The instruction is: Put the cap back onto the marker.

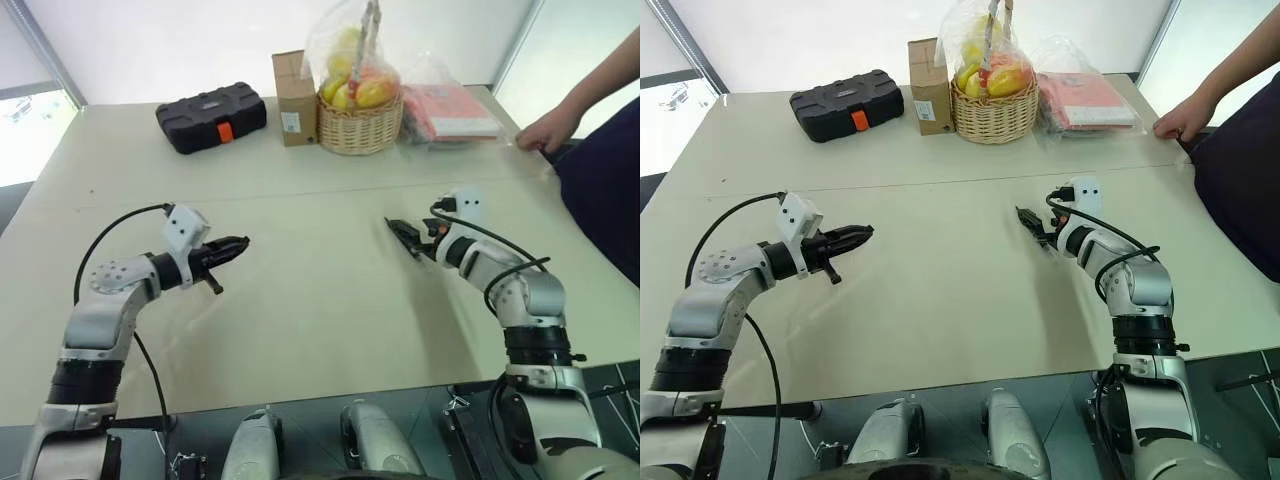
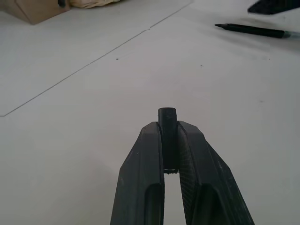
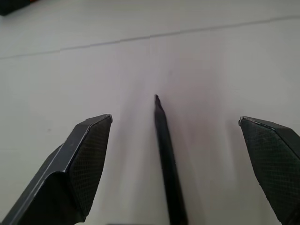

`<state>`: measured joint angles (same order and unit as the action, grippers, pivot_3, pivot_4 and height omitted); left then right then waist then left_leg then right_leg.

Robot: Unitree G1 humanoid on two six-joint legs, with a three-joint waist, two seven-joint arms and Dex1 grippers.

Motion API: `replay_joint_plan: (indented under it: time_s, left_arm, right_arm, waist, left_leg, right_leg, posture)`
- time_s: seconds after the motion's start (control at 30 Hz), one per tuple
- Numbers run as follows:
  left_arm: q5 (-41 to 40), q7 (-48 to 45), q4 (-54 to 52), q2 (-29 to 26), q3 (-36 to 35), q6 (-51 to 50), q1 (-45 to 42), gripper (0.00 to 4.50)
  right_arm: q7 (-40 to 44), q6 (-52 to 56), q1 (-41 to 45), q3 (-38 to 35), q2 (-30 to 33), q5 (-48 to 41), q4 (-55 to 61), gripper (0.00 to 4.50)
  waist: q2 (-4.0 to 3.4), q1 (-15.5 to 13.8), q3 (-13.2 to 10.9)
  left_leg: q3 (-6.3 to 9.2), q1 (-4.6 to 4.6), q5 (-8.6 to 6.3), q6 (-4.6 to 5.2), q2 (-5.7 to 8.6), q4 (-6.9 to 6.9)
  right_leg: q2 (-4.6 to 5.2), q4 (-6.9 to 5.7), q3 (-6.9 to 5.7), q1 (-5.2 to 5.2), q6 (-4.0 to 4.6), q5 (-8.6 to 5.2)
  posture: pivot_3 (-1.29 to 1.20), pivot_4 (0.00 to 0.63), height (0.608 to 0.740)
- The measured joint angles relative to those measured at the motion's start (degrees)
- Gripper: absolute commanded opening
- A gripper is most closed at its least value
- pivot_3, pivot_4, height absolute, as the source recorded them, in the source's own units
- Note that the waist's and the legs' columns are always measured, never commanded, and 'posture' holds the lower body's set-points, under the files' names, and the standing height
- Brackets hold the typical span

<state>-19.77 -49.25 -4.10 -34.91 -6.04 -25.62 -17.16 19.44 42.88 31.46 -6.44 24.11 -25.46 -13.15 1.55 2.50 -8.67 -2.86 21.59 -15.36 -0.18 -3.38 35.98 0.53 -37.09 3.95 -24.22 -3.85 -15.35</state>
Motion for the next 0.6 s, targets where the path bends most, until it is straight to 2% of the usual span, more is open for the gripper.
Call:
replay_joint_plan:
  time_s: [0.3,0.6]
  left_arm:
    - [-0.74,1.97,-2.91,-0.79,-0.01,-1.02,1.94,0.01]
    - [-0.71,2.29,-2.92,-0.78,0.19,-0.92,1.68,0.01]
  right_arm:
    - [5.73,-3.69,0.76,5.37,2.37,7.63,-2.32,4.5]
    - [6.19,-6.04,-3.73,6.01,1.61,10.96,2.33,4.5]
  waist:
    - [0.01,0.1,0.0]
    - [0.05,0.06,0.04]
  left_leg:
    - [-0.02,-0.05,0.0,0.0,0.0,0.0]
    - [0.01,-0.06,0.0,0.0,-0.01,-0.01]
  right_leg:
    - [-0.02,0.0,0.01,0.01,0.0,0.0]
    - [-0.02,0.0,0.01,0.03,0.0,0.0]
  posture:
    - [0.0,0.15,0.74]
    - [0.0,0.15,0.74]
